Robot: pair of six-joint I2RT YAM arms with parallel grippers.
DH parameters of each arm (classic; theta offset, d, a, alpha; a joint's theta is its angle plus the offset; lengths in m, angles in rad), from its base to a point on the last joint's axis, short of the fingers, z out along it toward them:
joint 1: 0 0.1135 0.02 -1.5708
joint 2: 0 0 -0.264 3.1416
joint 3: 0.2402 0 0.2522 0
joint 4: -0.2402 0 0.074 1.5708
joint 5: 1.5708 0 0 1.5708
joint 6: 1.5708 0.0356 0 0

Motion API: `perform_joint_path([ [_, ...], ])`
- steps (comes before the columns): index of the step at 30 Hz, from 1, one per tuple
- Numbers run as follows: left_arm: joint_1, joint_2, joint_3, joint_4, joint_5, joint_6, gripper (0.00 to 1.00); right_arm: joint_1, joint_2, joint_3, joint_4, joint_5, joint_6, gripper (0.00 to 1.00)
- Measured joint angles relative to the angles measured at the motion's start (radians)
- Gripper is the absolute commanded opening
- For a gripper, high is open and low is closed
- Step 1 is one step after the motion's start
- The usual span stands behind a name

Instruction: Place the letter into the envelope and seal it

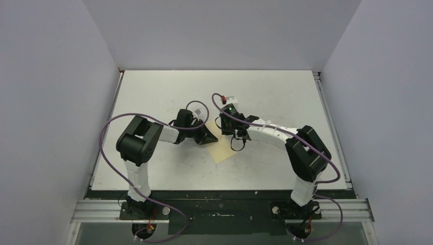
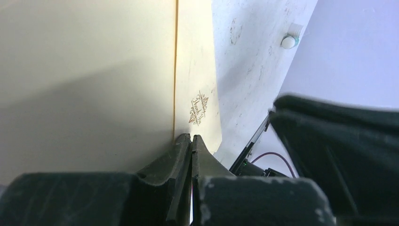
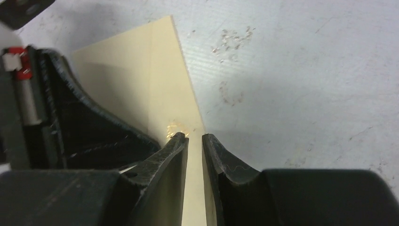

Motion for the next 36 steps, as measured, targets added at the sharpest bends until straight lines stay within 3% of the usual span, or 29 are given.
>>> perform_joint_path([
  [8,0.0,0.0,0.0,-0.003,-0.003,-0.037,0.0,0.111,-0.024,-0.043,-0.028,-0.003,-0.055,0.06],
  [19,0.004,0.005,0.001,-0.003,-0.001,-0.056,0.0,0.109,0.085,0.012,-0.054,0.003,-0.077,0.05],
  [36,0.006,0.012,0.024,-0.043,0.005,-0.056,0.0,0.109,0.018,-0.067,-0.089,-0.034,-0.129,0.05],
])
